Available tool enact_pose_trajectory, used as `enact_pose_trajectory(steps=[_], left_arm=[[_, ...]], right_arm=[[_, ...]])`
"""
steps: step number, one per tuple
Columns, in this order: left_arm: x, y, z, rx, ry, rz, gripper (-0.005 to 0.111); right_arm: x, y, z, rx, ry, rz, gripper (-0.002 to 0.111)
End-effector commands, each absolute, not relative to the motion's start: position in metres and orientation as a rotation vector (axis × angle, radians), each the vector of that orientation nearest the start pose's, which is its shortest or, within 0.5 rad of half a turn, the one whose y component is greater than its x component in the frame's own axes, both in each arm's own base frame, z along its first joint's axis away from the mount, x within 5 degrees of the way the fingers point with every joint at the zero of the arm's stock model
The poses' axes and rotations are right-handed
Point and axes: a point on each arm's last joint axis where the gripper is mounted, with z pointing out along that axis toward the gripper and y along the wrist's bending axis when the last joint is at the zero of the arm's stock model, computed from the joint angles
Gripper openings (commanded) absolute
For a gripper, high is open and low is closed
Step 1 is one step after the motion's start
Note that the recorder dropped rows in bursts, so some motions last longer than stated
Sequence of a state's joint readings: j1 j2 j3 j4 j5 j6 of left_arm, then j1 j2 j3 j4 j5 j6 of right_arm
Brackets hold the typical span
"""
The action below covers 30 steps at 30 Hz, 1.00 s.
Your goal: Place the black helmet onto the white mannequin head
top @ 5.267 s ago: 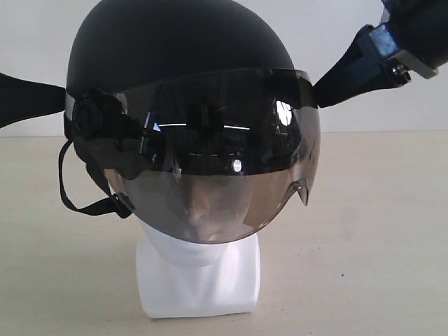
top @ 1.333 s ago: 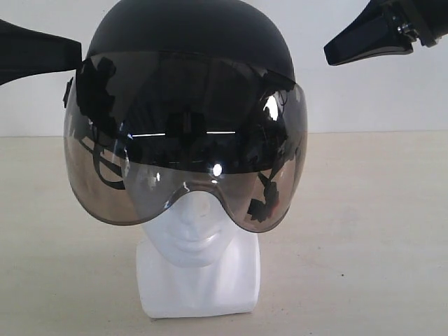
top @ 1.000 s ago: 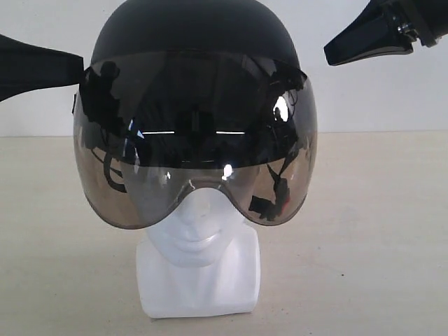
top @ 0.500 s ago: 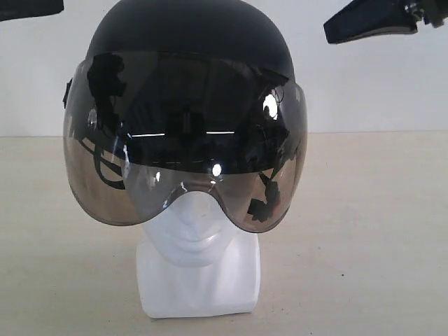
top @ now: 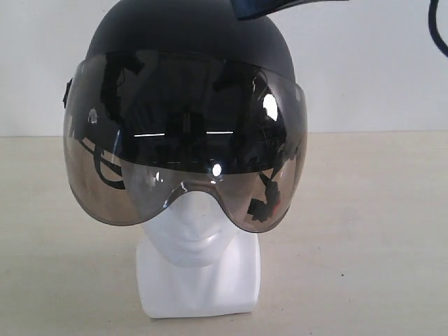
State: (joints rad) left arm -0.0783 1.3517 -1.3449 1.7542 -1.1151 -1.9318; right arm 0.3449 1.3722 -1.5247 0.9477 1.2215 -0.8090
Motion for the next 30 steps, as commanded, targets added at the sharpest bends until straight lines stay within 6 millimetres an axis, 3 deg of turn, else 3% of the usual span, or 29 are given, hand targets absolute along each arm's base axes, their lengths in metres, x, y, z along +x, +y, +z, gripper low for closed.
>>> enact_pose_trajectory(steps=[1, 8, 18, 30], left_arm=[[0.274, -0.109, 0.447, 0.782, 1.618, -1.078, 0.004], [0.293, -0.110, 0.434, 0.723, 1.679, -1.111, 0.004], [0.289, -0.115, 0.423, 0.843, 1.697, -1.225, 0.004], [0.294, -0.115, 0.398, 0.808, 1.772, -1.271, 0.004]], right_arm=[[0.214, 0.164, 0.458, -1.173, 1.901, 0.843, 0.000], [0.210, 0.175, 0.465, -1.150, 1.872, 0.816, 0.000], [0.219, 0.185, 0.453, -1.148, 1.928, 0.864, 0.000], [0.214, 0.185, 0.449, -1.175, 1.992, 0.910, 0.000]])
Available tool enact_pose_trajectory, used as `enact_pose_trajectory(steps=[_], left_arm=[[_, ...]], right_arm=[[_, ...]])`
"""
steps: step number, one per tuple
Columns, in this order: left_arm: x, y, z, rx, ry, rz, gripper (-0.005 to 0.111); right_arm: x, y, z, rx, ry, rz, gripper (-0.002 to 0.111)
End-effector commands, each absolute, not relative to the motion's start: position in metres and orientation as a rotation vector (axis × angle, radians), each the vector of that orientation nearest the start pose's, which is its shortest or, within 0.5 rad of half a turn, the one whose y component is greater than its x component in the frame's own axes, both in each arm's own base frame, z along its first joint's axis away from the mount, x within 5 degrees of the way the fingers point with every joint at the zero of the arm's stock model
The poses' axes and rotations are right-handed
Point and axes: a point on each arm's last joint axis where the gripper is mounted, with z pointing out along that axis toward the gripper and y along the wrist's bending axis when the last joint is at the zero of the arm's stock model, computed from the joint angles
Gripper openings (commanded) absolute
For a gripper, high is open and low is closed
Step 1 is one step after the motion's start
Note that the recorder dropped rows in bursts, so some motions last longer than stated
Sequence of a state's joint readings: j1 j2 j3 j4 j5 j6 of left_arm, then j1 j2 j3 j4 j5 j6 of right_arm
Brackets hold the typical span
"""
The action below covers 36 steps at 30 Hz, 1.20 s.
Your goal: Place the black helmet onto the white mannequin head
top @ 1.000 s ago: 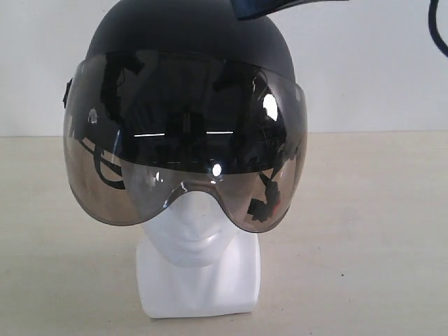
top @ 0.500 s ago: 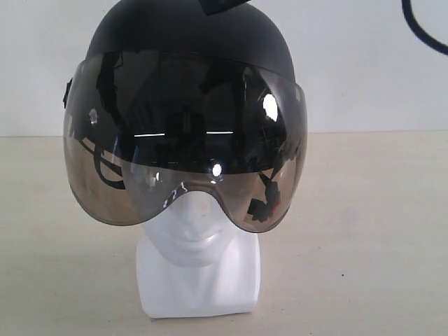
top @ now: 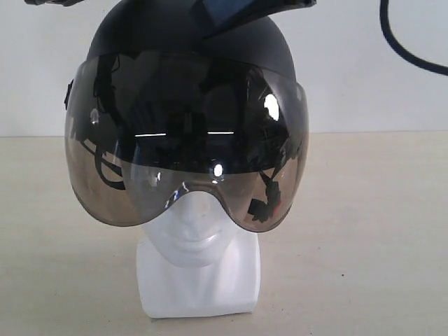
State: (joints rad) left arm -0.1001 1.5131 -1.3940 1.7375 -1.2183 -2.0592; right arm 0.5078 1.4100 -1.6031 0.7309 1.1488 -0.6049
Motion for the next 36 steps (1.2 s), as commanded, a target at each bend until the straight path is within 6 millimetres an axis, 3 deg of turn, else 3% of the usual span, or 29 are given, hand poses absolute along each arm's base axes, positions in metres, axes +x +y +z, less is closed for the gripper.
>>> enact_pose_trajectory(steps=[1, 6, 12, 18, 25, 29, 36], left_arm=[[0.294, -0.115, 0.395, 0.808, 1.777, -1.272, 0.004], [0.294, -0.115, 0.395, 0.811, 1.775, -1.270, 0.004], [0.294, -0.115, 0.395, 0.811, 1.775, -1.270, 0.004], [0.294, -0.115, 0.395, 0.811, 1.775, -1.270, 0.004], [0.294, -0.115, 0.395, 0.811, 1.775, -1.270, 0.004], [0.294, -0.115, 0.395, 0.811, 1.775, -1.270, 0.004], [0.294, -0.115, 0.395, 0.811, 1.775, -1.270, 0.004]], right_arm=[[0.213, 0.185, 0.448, -1.178, 2.012, 0.922, 0.000], [0.209, 0.188, 0.447, -1.195, 2.040, 0.927, 0.000], [0.194, 0.208, 0.442, -1.307, 2.025, 0.933, 0.000], [0.195, 0.214, 0.435, -1.308, 2.073, 0.918, 0.000], [0.190, 0.207, 0.465, -1.289, 1.942, 0.872, 0.000], [0.194, 0.202, 0.474, -1.247, 1.951, 0.781, 0.000], [0.213, 0.206, 0.453, -1.217, 2.094, 0.668, 0.000]])
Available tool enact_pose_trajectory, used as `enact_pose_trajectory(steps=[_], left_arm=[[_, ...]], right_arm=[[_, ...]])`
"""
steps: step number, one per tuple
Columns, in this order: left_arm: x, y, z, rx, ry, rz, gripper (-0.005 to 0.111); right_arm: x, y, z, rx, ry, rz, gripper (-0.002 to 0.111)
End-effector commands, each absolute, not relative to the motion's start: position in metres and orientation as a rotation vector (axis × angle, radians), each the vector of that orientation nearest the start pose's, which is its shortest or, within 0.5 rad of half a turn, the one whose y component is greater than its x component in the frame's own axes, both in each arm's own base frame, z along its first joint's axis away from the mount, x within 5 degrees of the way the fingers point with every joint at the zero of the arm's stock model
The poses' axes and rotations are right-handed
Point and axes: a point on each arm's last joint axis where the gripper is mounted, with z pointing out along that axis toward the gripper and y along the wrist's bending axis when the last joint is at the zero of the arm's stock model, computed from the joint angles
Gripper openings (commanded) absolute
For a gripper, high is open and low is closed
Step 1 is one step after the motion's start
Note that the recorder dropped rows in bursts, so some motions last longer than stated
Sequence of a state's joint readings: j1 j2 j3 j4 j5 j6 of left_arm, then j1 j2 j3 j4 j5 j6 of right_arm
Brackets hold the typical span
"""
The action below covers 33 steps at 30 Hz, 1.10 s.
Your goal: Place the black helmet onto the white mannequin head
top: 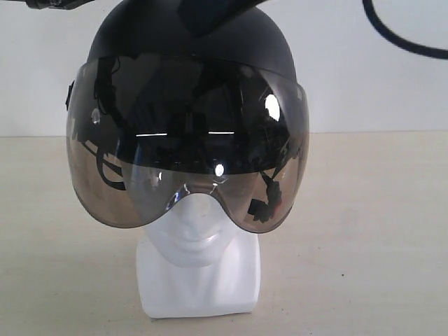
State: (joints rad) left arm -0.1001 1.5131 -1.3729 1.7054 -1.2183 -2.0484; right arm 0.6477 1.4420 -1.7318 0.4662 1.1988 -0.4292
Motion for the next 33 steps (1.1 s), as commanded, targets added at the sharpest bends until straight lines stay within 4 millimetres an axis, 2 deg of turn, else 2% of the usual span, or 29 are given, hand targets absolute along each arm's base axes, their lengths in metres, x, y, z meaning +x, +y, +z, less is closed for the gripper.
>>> enact_pose_trajectory(steps=[1, 6, 12, 15, 23, 33], left_arm=[[0.294, -0.115, 0.395, 0.811, 1.775, -1.270, 0.004], [0.294, -0.115, 0.395, 0.810, 1.775, -1.271, 0.004], [0.294, -0.115, 0.395, 0.810, 1.775, -1.271, 0.004], [0.294, -0.115, 0.395, 0.810, 1.775, -1.271, 0.004], [0.294, -0.115, 0.395, 0.810, 1.775, -1.271, 0.004], [0.294, -0.115, 0.395, 0.810, 1.775, -1.271, 0.004]], right_arm=[[0.214, 0.208, 0.451, -1.221, 2.103, 0.674, 0.000], [0.222, 0.215, 0.442, -1.227, 2.135, 0.688, 0.000], [0.222, 0.216, 0.441, -1.220, 2.142, 0.712, 0.000], [0.218, 0.220, 0.440, -1.237, 2.140, 0.714, 0.000], [0.202, 0.236, 0.423, -1.340, 2.168, 0.716, 0.000], [0.201, 0.237, 0.422, -1.320, 2.191, 0.699, 0.000]])
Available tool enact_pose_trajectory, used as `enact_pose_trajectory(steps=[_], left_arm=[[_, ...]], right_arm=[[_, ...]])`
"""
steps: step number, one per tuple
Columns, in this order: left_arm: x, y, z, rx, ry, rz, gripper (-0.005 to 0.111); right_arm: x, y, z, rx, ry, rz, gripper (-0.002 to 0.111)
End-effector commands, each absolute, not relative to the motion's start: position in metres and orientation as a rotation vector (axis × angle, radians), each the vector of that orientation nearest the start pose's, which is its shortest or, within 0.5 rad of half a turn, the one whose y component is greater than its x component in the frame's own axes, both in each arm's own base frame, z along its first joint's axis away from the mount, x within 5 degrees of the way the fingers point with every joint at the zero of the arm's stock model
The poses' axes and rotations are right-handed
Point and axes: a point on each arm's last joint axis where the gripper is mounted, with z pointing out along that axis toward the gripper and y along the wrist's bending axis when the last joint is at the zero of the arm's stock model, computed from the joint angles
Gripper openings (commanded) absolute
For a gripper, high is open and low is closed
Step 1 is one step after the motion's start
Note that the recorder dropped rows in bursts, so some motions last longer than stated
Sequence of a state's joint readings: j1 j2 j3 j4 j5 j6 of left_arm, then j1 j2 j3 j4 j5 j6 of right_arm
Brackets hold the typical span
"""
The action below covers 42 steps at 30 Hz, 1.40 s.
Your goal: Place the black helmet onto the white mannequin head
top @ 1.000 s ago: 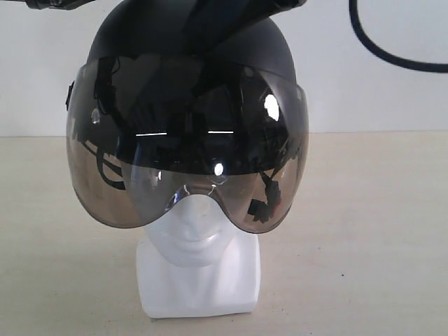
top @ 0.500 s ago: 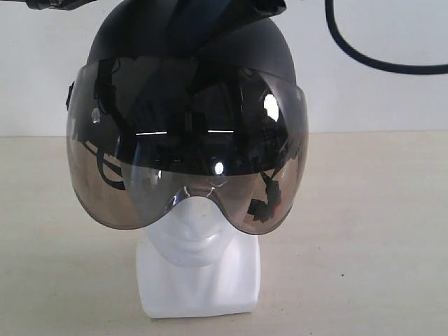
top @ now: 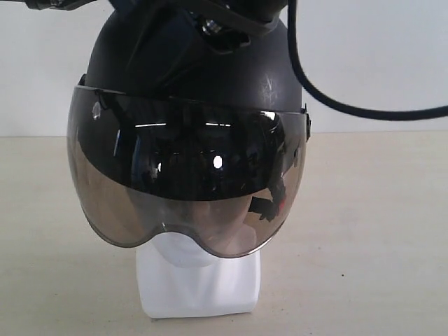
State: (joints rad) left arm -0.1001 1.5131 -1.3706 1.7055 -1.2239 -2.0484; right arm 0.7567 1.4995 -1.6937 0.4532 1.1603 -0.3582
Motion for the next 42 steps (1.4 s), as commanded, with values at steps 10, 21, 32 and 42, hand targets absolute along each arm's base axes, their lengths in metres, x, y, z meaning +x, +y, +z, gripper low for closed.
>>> enact_pose_trajectory(steps=[10, 21, 32, 42], left_arm=[[0.294, -0.115, 0.395, 0.810, 1.775, -1.271, 0.004], [0.294, -0.115, 0.395, 0.810, 1.775, -1.271, 0.004], [0.284, -0.114, 0.423, 0.832, 1.699, -1.216, 0.004], [0.273, -0.140, 0.422, 0.957, 1.652, -1.263, 0.004]], right_arm=[[0.196, 0.228, 0.435, -1.327, 2.122, 0.656, 0.000], [0.178, 0.194, 0.516, -1.156, 1.866, 0.508, 0.000], [0.170, 0.172, 0.526, -1.051, 1.904, 0.421, 0.000], [0.184, 0.200, 0.485, -1.167, 2.026, 0.515, 0.000]])
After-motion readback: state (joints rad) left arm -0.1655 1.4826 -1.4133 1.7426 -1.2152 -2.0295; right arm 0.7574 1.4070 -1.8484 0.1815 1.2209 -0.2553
